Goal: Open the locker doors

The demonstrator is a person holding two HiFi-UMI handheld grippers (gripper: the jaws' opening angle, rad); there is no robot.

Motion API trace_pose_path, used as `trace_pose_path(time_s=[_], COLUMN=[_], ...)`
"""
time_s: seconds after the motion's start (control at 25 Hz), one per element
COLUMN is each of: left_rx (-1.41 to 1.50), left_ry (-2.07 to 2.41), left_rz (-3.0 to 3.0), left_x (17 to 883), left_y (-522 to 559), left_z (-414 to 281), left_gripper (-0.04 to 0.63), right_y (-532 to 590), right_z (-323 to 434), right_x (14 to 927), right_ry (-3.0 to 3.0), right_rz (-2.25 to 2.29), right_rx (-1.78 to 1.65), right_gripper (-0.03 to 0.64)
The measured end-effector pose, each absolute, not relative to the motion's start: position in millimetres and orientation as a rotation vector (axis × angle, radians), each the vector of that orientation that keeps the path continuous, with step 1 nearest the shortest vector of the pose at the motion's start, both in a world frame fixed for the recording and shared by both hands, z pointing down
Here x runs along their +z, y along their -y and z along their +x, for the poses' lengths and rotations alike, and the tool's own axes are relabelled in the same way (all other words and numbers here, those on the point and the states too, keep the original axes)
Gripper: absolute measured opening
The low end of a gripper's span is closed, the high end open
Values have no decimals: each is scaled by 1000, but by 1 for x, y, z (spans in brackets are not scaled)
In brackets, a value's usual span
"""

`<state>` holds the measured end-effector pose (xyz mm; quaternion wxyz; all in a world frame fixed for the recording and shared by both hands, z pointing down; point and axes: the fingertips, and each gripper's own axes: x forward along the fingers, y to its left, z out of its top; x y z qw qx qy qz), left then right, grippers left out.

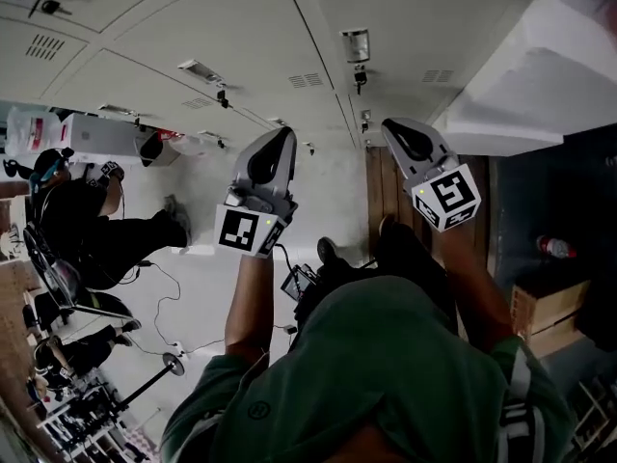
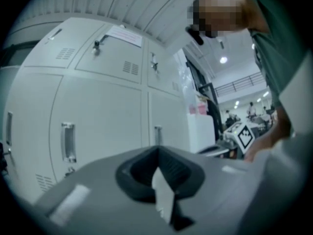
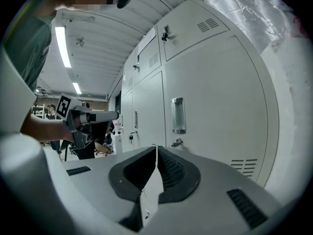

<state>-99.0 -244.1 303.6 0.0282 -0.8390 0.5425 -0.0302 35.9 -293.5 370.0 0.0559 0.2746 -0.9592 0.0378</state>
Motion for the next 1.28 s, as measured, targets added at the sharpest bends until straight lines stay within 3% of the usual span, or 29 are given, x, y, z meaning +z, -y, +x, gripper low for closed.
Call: trace_pose_path(time_s=[0.6, 1.0, 1.16, 1.28], left_rx=[-40, -20, -23, -26], left_ry=[-1563, -1600, -1601, -1607], left_rz=[-2740, -2764, -2786, -2802], left_x=[483, 558, 586, 602], left_y=[289, 307, 312, 313], left_z=[-161, -188, -185, -183], left_gripper=[-3, -3, -3, -3], right_y=[349, 400, 412, 417], right_z=[-19, -30, -34, -44], right_x=[588, 717, 743, 748], right_ry=[2683, 2542, 2544, 2582], right_rz=[1157, 1204, 1205, 1181], right_rx=[252, 327, 342, 314], right_gripper=[8, 9, 64, 64])
